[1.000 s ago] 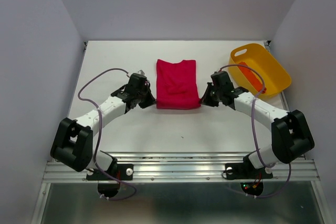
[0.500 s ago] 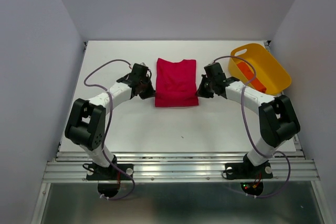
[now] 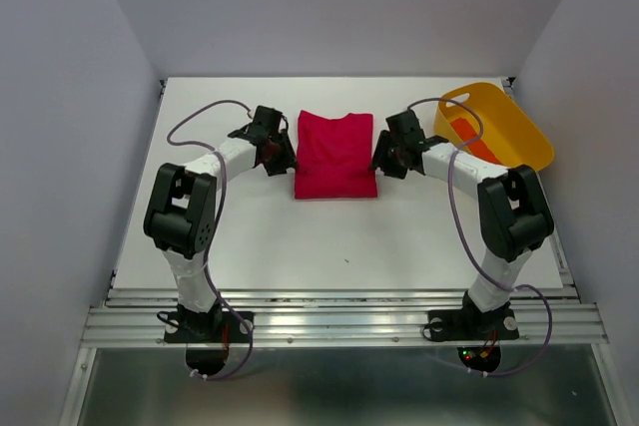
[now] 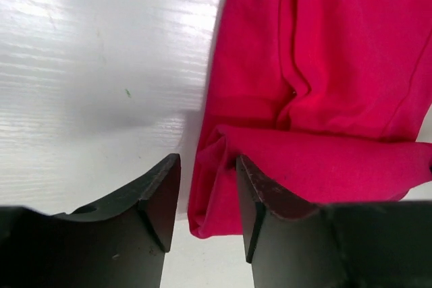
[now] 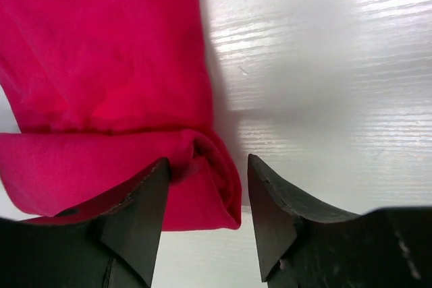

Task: Roll the t-shirts
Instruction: Roll the T-shirt to the center of the board.

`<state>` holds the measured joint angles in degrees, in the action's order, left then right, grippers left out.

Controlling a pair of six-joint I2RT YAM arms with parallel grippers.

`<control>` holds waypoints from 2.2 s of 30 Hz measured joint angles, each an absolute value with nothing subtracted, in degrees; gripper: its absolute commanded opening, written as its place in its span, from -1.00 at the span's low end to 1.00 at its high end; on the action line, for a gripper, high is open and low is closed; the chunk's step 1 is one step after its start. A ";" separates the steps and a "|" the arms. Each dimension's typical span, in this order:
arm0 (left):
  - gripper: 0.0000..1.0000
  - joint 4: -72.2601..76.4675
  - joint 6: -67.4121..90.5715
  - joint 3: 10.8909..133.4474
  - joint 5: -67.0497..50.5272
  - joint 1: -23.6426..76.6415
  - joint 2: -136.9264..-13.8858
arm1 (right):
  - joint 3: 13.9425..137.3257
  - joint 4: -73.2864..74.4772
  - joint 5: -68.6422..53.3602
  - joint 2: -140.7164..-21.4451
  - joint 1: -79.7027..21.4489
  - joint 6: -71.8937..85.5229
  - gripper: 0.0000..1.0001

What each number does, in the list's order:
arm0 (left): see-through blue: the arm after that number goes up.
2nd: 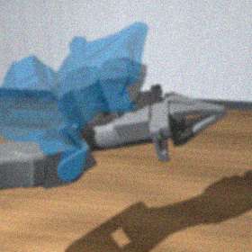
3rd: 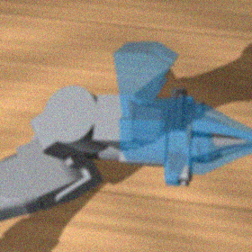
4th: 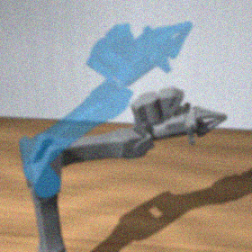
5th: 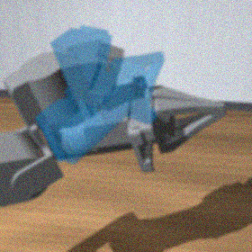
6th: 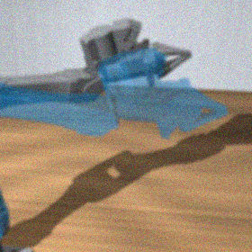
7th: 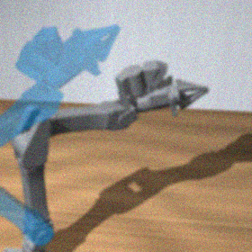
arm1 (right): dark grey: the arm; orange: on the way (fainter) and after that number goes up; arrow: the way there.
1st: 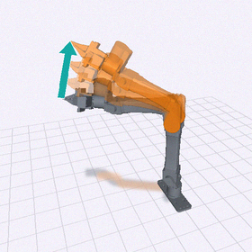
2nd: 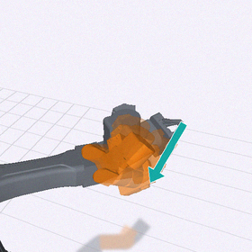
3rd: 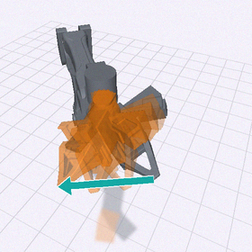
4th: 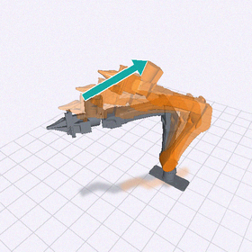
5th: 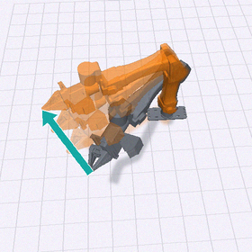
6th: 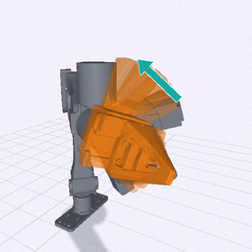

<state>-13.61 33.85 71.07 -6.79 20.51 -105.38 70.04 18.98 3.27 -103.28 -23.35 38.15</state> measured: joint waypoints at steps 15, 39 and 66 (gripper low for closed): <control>-1.00 -15.03 33.15 69.65 -4.51 21.41 -93.12 | 68.31 19.05 4.05 -93.69 -26.06 36.86 -0.85; -1.00 -8.38 34.26 73.41 -7.77 25.28 -110.91 | 76.40 18.83 2.92 -111.90 -25.12 35.14 -0.90; -1.00 -4.23 35.68 73.54 -12.51 27.97 -113.49 | 80.75 16.43 -3.49 -116.71 -29.56 36.01 -0.91</control>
